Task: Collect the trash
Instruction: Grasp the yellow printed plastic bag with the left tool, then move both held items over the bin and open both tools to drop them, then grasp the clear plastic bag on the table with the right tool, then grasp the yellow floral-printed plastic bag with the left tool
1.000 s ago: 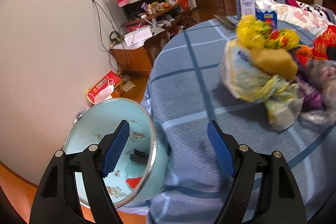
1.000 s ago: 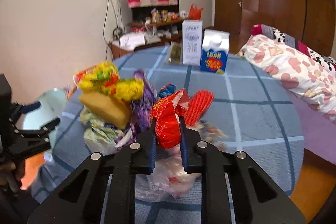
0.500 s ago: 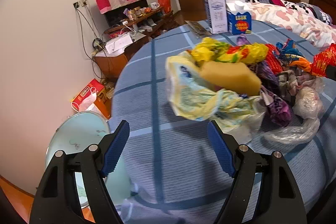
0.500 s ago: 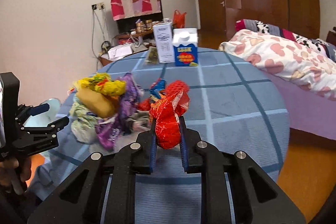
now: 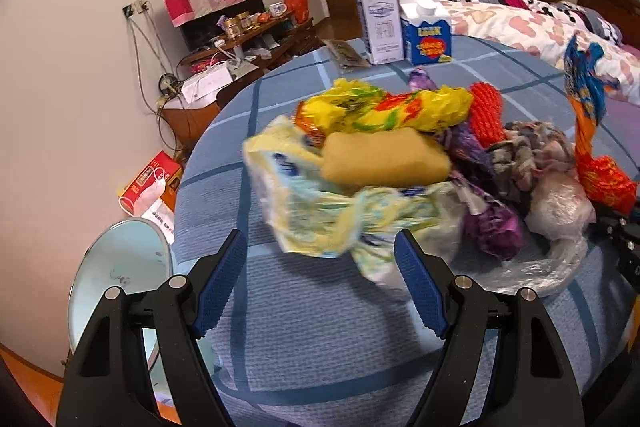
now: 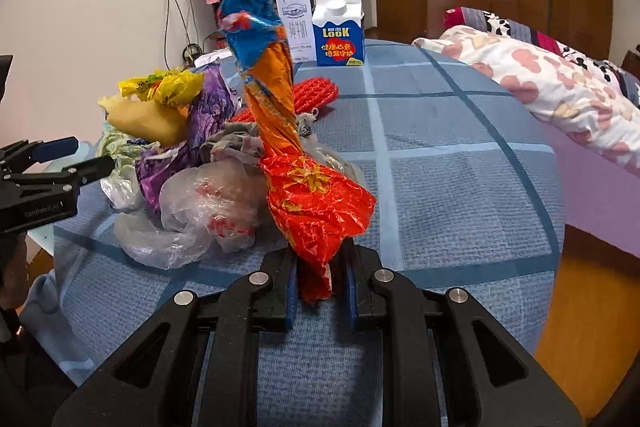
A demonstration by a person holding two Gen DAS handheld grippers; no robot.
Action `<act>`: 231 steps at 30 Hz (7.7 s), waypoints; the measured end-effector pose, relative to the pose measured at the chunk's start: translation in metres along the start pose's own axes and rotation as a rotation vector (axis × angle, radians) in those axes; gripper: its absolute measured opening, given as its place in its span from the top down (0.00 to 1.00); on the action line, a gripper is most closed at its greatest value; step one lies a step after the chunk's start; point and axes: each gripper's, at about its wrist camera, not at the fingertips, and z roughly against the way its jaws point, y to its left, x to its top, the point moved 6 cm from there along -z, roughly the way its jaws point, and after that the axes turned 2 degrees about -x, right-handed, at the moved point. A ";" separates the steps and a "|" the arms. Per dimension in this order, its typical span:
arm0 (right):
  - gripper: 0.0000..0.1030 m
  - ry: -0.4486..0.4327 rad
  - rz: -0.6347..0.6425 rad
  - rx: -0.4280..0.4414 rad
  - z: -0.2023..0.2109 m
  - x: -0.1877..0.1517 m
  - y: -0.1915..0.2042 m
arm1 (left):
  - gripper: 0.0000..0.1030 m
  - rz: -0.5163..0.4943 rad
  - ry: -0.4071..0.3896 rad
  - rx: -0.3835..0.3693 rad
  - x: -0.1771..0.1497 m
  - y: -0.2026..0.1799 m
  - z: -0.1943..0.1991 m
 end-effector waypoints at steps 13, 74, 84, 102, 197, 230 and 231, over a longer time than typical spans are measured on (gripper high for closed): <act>0.84 -0.030 0.008 0.024 0.013 0.007 0.009 | 0.88 -0.010 0.013 -0.056 -0.004 0.012 -0.003; 0.78 -0.092 0.240 0.058 0.027 0.073 0.122 | 0.89 0.147 -0.022 0.229 -0.062 0.193 0.053; 0.78 -0.123 0.340 0.158 0.014 0.088 0.201 | 0.89 0.178 0.005 0.278 -0.079 0.223 0.054; 0.78 -0.117 0.465 0.243 -0.019 0.093 0.293 | 0.89 0.253 0.032 0.360 -0.095 0.272 0.052; 0.41 0.020 0.113 -0.076 -0.001 0.030 0.050 | 0.35 0.066 0.066 0.165 -0.076 0.124 0.002; 0.66 -0.050 0.016 -0.159 0.023 0.052 -0.022 | 0.35 0.031 -0.070 0.040 0.024 0.046 0.002; 0.66 -0.053 0.009 -0.161 0.023 0.053 -0.026 | 0.35 0.038 -0.080 0.035 0.031 0.045 0.001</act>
